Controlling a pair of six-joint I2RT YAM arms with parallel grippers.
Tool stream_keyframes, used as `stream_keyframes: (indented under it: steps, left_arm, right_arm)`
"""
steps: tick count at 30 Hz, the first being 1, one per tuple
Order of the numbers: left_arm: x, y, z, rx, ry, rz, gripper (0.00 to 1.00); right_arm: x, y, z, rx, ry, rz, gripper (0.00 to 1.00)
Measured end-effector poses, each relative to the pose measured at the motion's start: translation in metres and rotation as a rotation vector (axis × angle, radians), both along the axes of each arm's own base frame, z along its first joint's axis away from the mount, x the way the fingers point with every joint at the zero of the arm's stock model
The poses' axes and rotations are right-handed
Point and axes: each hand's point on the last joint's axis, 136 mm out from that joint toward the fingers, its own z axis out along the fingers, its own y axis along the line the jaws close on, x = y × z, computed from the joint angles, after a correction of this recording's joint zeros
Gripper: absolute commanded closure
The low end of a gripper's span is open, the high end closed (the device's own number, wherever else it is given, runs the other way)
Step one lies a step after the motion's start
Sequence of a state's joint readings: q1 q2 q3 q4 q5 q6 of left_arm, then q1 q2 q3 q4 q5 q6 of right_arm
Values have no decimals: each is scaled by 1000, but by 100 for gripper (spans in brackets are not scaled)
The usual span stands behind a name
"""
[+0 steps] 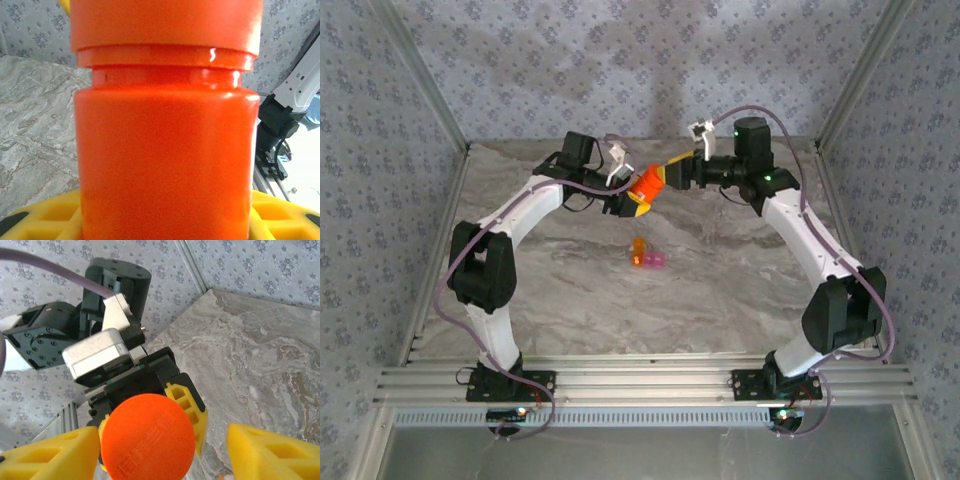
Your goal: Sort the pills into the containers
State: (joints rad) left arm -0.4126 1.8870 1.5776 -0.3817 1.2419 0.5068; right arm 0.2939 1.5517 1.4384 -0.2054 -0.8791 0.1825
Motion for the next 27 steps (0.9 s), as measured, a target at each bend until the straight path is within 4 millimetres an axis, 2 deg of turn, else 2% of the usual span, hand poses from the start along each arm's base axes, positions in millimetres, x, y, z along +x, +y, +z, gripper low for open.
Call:
stream_keyframes:
  steps: [9, 16, 21, 27]
  left_arm:
    - [-1, 0, 1, 0, 2, -4, 100]
    - [-1, 0, 7, -3, -11, -7, 100]
    - [-1, 0, 7, -1, -11, -7, 100]
    - [0, 1, 6, 4, -5, -3, 100]
  right_arm:
    - [-9, 8, 22, -47, -69, 58, 21]
    - [-6, 19, 2, -96, -30, 86, 23]
    - [-3, 20, -13, -118, 5, 92, 35]
    - [-7, 23, -11, -117, 1, 110, 63]
